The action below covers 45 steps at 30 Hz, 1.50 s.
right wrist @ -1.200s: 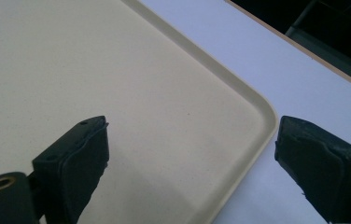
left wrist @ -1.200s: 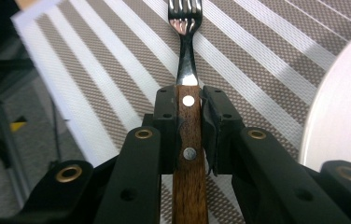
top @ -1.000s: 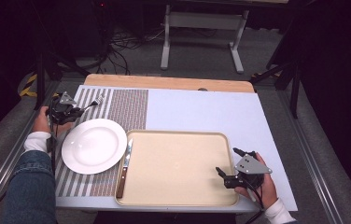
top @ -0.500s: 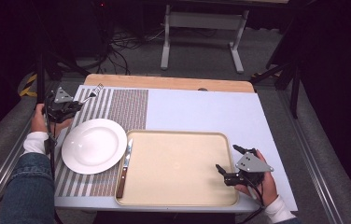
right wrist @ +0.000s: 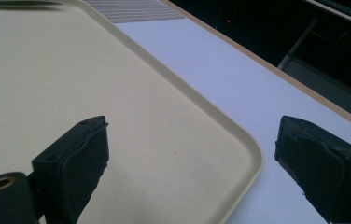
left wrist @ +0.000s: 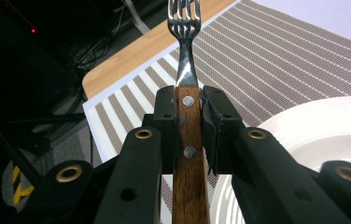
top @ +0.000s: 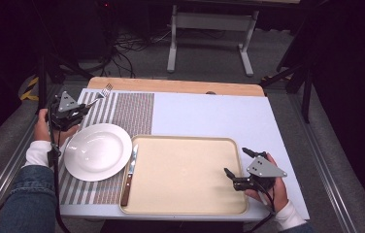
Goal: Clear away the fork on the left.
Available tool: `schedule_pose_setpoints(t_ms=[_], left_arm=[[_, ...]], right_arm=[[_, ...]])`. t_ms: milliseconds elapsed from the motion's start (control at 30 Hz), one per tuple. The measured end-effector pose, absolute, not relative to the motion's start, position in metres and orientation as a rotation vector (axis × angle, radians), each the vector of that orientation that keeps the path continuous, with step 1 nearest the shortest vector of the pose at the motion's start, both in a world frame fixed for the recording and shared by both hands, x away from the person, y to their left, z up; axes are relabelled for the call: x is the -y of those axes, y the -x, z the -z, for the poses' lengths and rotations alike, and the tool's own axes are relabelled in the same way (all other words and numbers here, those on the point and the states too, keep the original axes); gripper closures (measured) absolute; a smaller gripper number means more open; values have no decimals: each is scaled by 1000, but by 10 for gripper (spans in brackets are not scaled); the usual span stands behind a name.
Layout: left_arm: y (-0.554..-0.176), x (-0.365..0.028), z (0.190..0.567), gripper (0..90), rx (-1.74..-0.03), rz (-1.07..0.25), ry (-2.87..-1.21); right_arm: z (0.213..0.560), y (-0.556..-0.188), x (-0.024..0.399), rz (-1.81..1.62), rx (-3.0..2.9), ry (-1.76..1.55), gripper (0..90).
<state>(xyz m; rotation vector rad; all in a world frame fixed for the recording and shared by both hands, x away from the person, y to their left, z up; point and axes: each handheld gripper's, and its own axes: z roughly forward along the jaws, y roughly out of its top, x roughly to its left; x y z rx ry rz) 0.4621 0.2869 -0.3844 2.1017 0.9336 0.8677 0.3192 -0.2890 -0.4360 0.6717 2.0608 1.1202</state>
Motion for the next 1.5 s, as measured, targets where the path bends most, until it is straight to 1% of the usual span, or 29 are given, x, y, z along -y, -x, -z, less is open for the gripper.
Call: schedule_pose_setpoints(t_ms=[433, 700, 833, 900, 1067, 1333, 1467, 1500], left_arm=[[-436, -264, 378, 768, -848, -851, -2063], [-418, -248, 382, 767, -788, -831, -2033], [-409, -240, 383, 767, -759, -829, -2047], [-401, -233, 383, 767, -758, -859, -2062], [-388, -221, 382, 768, -732, -854, -2062], [-370, -201, 388, 767, -633, -790, -2053], [-365, -195, 390, 767, -611, -776, -2046], [-362, -191, 390, 767, -602, -789, -2064]], right_arm=[[433, -318, 290, -1154, -2053, -662, 107], [432, -314, 286, -1145, -2054, -645, 103], [432, -315, 282, -1140, -2054, -644, 102], [433, -315, 281, -1136, -2060, -639, 102], [433, -314, 281, -1136, -2063, -634, 102], [431, -310, 282, -1144, -2058, -629, 102], [431, -309, 282, -1143, -2058, -636, 102], [431, -309, 282, -1142, -2059, -635, 102]])
